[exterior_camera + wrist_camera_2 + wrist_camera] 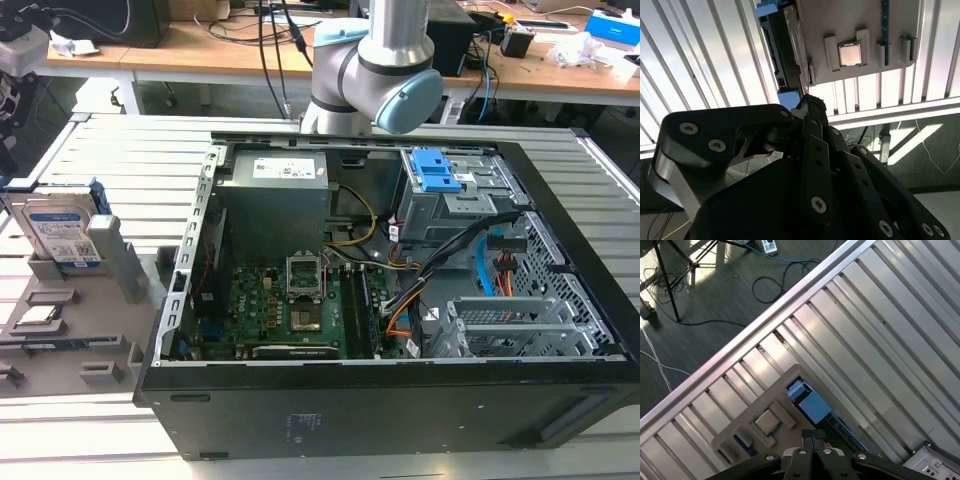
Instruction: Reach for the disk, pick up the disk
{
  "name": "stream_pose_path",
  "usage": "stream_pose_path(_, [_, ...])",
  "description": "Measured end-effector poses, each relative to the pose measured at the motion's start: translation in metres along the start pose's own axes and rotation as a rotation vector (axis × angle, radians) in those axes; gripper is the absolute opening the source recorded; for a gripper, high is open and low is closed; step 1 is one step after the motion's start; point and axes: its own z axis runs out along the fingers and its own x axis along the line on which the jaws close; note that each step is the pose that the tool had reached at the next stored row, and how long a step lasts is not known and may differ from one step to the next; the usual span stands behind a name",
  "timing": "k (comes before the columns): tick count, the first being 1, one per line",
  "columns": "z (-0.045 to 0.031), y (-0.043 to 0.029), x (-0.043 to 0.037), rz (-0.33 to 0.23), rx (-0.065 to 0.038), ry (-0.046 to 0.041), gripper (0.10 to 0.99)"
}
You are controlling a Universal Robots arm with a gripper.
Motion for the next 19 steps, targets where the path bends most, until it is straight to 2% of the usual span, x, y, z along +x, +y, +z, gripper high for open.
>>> stream_pose_path(9, [0.0,0.0,0.0,-0.121,0.0,0.0046,0.106])
stream_pose_path(16, [0.0,0.0,0.0,-0.265,0.0,0.01,0.106])
stream_pose_path(19, [0.0,0.0,0.0,-0.302,0.0,0.0114,0.106])
